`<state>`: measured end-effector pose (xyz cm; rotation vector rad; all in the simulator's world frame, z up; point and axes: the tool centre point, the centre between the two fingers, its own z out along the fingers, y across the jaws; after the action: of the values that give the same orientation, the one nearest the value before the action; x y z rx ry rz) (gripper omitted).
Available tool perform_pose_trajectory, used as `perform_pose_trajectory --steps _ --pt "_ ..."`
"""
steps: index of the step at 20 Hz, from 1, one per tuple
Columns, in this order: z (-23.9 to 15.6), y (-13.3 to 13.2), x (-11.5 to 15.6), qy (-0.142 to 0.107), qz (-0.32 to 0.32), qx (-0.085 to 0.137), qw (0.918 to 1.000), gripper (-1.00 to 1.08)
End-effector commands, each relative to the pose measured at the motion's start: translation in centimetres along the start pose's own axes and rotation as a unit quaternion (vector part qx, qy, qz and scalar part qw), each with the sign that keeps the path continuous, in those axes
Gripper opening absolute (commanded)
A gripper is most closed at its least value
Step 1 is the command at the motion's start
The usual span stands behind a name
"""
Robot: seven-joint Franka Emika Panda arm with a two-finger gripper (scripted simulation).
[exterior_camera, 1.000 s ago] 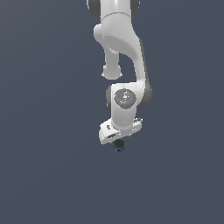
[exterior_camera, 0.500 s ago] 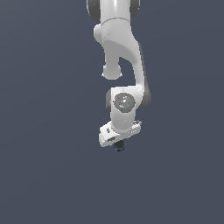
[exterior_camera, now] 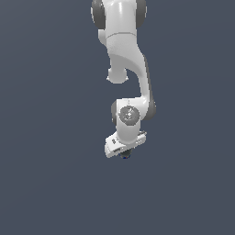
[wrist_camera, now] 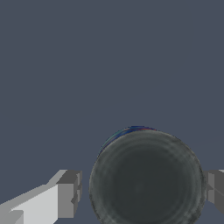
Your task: Pick up the object and move it to a goal position.
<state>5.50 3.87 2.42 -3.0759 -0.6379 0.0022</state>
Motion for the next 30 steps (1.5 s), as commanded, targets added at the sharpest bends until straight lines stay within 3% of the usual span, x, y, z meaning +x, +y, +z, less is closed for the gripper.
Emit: perform_pose_trajectory --steps 1,5,6,20,30 --pt "0.8 0.0 0.0 0.001 0.0 0.0 1.0 1.0" --pt "1.0 0.1 0.2 0.001 0.0 0.0 1.0 1.0" --pt "1.0 0.1 0.2 0.001 0.0 0.0 1.0 -1.0" --pt "0.6 0.0 0.1 0.0 0.0 0.0 1.0 -1.0" --pt "-4.7 -1.2 0.1 0.0 0.0 -0.001 1.0 -1.0"
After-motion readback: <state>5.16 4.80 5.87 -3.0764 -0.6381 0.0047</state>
